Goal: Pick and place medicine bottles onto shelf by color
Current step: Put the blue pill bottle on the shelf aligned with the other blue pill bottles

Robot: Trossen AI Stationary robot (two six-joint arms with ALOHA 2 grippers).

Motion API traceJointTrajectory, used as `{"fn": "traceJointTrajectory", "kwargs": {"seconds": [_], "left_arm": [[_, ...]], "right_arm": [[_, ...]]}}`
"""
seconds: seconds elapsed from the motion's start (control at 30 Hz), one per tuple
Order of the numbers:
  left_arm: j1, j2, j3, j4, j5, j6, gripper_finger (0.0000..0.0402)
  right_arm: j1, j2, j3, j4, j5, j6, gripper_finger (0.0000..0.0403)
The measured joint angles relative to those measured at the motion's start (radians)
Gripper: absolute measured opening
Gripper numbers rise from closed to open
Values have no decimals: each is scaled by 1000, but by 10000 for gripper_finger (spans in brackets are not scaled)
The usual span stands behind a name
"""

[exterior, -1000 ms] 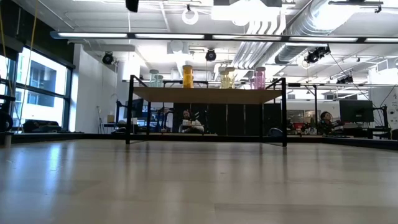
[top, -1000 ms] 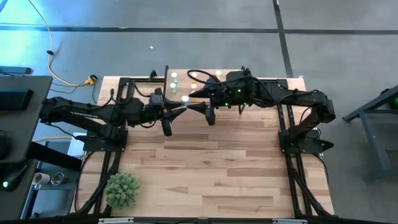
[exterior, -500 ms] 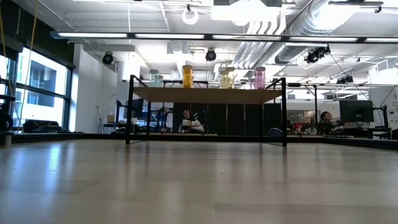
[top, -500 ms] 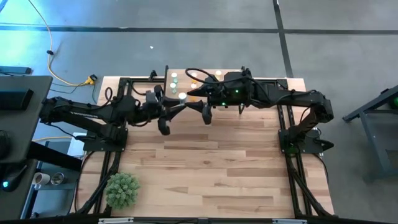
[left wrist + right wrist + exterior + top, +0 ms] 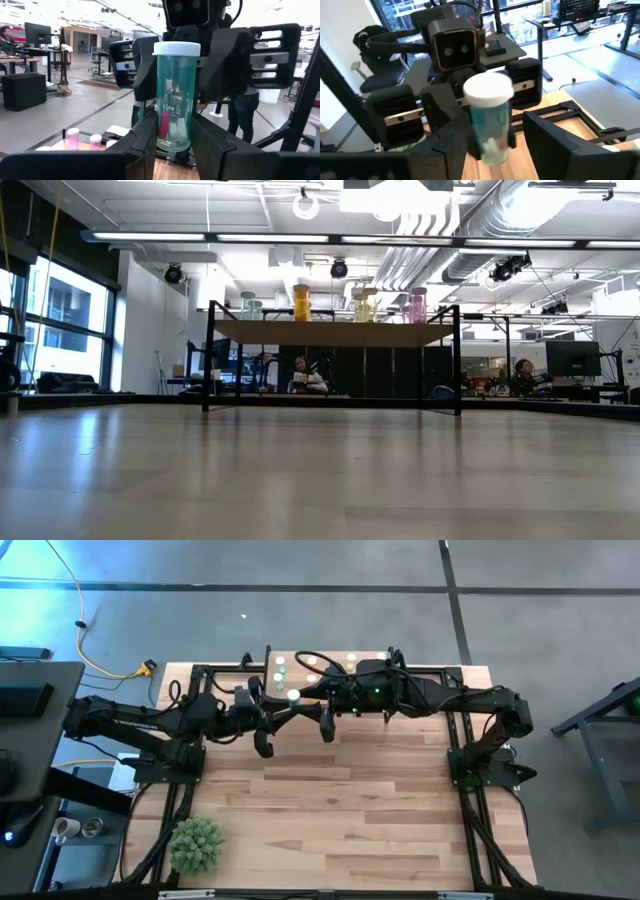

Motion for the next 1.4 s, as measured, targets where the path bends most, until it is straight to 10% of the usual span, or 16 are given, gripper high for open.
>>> {"fn": "traceJointTrajectory", "kwargs": {"seconds": [0.87, 1.4], "left_arm": [[0, 5, 1, -20, 9, 25, 93], [0, -52, 1, -450, 60, -140, 199]], "right_arm": [[0, 27, 0, 20, 1, -22, 83], [1, 36, -2, -179, 1, 104, 81]]}}
